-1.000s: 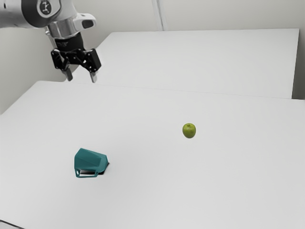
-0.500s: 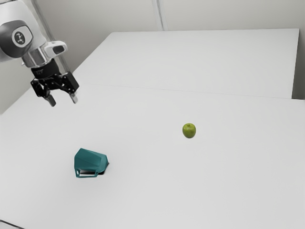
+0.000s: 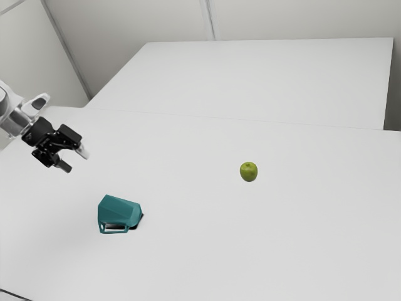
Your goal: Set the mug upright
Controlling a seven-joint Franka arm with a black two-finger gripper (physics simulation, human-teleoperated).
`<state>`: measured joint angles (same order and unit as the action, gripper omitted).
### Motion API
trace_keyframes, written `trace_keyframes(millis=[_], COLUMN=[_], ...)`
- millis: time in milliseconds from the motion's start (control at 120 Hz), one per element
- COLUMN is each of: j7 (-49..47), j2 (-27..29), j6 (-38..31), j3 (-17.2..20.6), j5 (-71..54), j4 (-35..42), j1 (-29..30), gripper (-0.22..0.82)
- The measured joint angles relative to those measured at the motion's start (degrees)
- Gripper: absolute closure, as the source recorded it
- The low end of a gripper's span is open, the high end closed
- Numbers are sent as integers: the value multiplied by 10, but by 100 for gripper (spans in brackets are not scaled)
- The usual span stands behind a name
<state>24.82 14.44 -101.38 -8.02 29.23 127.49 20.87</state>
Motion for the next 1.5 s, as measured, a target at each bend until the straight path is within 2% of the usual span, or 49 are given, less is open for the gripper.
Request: trace_keyframes(millis=[417,833,1075,1500], j7=[196,342,382,410], j2=[-28,-102,-143,-149], j6=[-51,-64,-60,-67], j3=[-29,-41,-41,-41], j5=[123,184,203,207], j4=[87,97,98,98], j1=[26,45,59,76], gripper=[1,1,1,1])
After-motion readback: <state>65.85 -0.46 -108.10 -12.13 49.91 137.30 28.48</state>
